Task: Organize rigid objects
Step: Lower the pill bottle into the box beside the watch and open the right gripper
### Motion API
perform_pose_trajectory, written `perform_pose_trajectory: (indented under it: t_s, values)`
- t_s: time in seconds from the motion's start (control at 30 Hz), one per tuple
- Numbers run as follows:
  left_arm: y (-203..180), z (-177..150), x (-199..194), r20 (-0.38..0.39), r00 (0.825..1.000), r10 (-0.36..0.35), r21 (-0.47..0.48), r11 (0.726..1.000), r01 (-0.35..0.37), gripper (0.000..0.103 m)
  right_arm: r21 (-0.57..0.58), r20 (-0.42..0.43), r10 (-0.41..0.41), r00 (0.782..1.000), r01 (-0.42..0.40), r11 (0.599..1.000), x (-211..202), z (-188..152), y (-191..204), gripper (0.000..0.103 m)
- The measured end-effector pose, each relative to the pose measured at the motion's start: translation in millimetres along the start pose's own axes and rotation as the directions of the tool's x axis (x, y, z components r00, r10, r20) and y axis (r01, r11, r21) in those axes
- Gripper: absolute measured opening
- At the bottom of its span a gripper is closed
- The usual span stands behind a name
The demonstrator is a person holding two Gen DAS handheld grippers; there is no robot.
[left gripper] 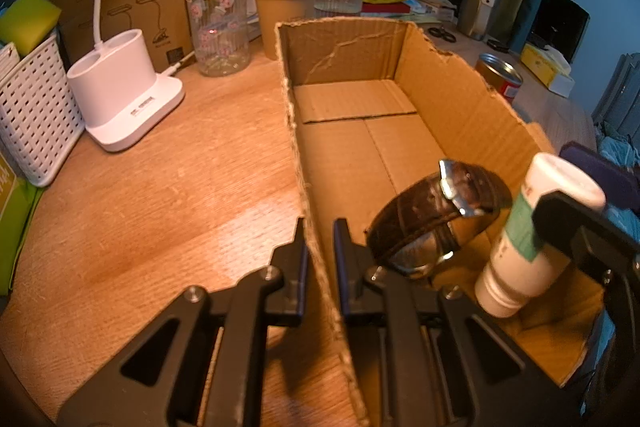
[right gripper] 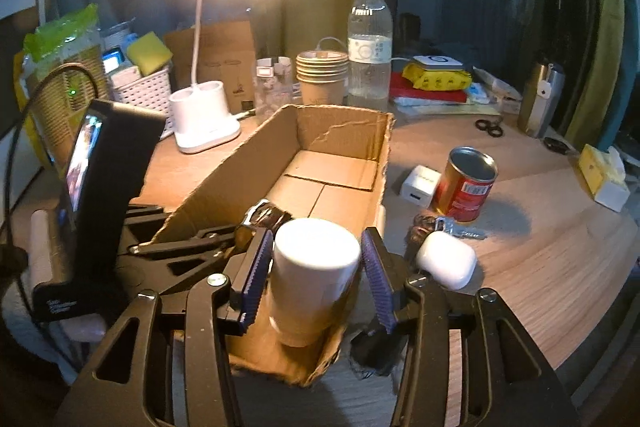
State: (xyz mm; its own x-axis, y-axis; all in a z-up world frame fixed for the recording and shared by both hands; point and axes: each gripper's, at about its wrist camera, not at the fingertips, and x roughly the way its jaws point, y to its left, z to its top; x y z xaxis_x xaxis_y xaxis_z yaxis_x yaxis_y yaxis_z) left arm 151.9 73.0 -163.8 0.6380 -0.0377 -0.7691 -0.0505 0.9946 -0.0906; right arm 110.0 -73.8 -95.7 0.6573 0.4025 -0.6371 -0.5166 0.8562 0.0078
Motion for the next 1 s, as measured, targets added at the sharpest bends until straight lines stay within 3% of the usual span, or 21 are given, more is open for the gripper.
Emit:
perform_pose_trajectory:
  t_s: [0.13,0.57,0.83,1.0]
  values:
    - [0.2,0.1,0.0,0.000,1.000,-0.001,0.001,1.000,0.001,0.013,0.027,0.004,-0.004,1.000,0.004,1.000,3.4,0.2,-8.6,0.064]
    - [1.4,0.2,-0.4,0.000,1.000,0.000,0.001,1.000,0.000,0.013,0.084,0.099,0.023,0.995,-0.032,0.996,-18.7,5.4,-23.9,0.065]
    - [1.7,0.3,-0.2,0.000,1.000,0.001,0.002,1.000,-0.001,0.013,0.060,-0.013,-0.034,0.999,0.035,0.998,8.5,-4.3,-24.3,0.065]
    - [2.9,0.3,0.7,0.000,1.000,0.001,0.001,1.000,-0.001,0.013,0.060,-0.021,-0.031,0.999,0.032,0.998,11.4,-8.0,-23.0,0.065]
